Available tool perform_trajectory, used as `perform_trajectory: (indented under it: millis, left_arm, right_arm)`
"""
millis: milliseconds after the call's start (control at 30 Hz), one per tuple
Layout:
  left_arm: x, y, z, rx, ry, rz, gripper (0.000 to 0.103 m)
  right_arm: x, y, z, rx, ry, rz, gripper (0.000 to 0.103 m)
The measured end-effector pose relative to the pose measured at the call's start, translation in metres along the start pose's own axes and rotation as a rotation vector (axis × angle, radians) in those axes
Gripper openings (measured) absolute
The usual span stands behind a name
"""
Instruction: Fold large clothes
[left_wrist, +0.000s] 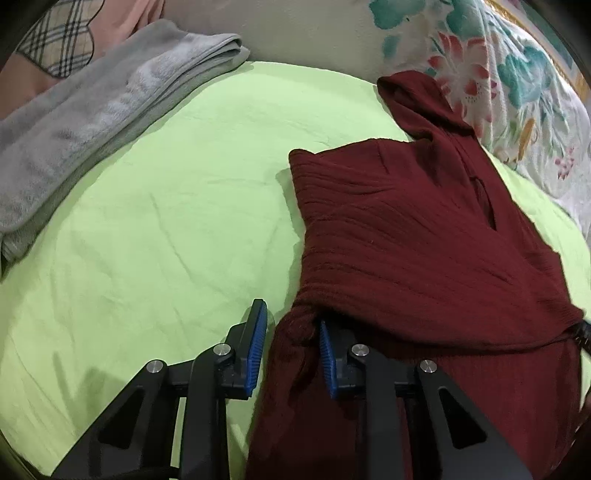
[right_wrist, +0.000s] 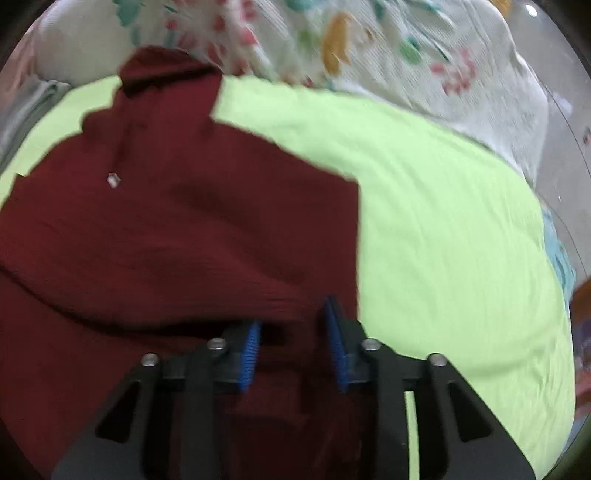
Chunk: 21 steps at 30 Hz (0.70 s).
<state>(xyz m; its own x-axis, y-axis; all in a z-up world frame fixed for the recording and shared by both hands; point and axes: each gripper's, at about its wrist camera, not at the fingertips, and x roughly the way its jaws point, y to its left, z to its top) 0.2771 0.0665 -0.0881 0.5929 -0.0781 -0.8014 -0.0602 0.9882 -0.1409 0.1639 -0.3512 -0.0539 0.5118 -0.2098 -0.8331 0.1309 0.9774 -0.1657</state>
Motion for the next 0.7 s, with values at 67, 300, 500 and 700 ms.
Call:
perform_trajectory:
  millis: [67, 300, 500, 700]
  left_arm:
    - [-0.003, 0.008, -0.003, -0.021, -0.008, -0.026, 0.029]
    - [-0.007, 0.021, -0.011, -0.088, -0.046, -0.098, 0.03]
    - [-0.006, 0.026, -0.016, -0.103, -0.068, -0.131, 0.03]
    - [-0.003, 0.027, -0.018, -0.106, -0.083, -0.149, 0.03]
  right_arm:
    - [-0.015, -0.006, -0.007, 0.043, -0.031, -0.004, 0.047]
    - [-0.059, 0.038, 0.029, 0.135, -0.148, 0.457, 0.055]
    - [-0.037, 0.189, 0.119, -0.098, -0.104, 0.768, 0.056]
    - [-0.005, 0.322, 0.16, -0.37, -0.023, 0.745, 0.056]
